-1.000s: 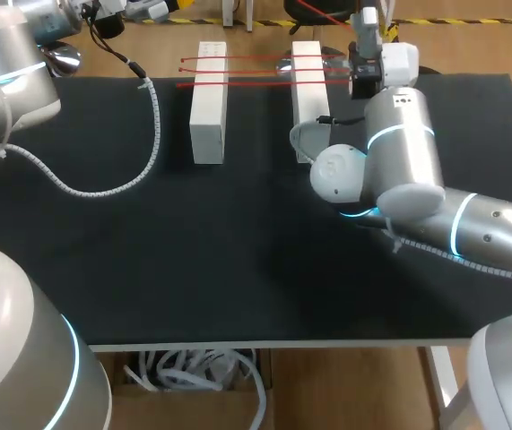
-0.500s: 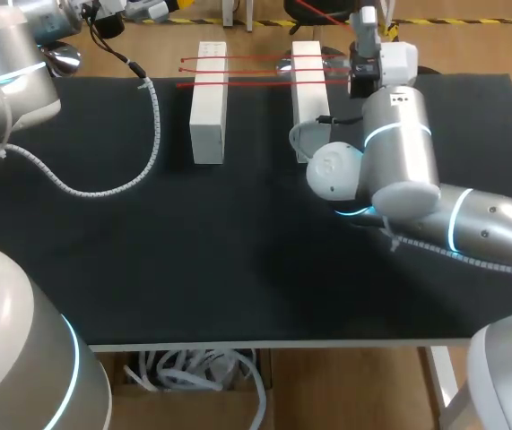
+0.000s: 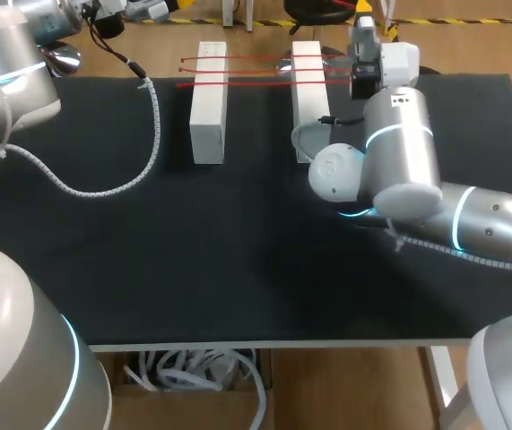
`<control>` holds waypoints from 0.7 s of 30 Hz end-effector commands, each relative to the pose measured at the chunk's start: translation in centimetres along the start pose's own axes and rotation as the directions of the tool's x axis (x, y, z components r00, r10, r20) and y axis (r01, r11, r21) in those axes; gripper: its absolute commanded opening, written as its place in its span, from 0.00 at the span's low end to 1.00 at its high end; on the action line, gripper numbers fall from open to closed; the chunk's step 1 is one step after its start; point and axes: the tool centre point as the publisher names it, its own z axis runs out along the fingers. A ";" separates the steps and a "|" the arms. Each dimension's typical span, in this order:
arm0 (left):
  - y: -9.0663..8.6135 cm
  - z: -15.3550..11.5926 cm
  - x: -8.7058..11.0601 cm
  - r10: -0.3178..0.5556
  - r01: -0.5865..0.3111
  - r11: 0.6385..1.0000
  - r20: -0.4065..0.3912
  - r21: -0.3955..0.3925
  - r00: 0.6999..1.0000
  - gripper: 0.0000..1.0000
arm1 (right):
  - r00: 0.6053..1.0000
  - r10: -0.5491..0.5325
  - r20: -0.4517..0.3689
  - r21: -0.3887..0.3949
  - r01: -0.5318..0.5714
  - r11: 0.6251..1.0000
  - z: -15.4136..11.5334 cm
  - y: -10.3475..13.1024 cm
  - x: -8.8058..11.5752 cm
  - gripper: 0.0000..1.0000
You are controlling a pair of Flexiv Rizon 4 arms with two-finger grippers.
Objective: Grab the tape and strap the tape.
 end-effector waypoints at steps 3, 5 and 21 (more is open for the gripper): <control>0.0 0.0 0.1 0.001 -0.001 1.000 0.002 0.001 1.000 0.00 | 1.000 -0.002 0.006 0.005 0.002 1.000 -0.1 0.1 0.1 0.41; 0.0 0.0 0.1 0.001 -0.001 1.000 0.002 0.001 1.000 0.00 | 1.000 -0.004 0.008 0.007 0.004 1.000 -0.2 0.1 0.0 0.45; 0.0 0.0 0.1 0.001 -0.001 1.000 0.002 0.001 1.000 0.00 | 0.999 -0.039 0.007 -0.029 0.039 0.999 0.0 1.6 -0.7 0.38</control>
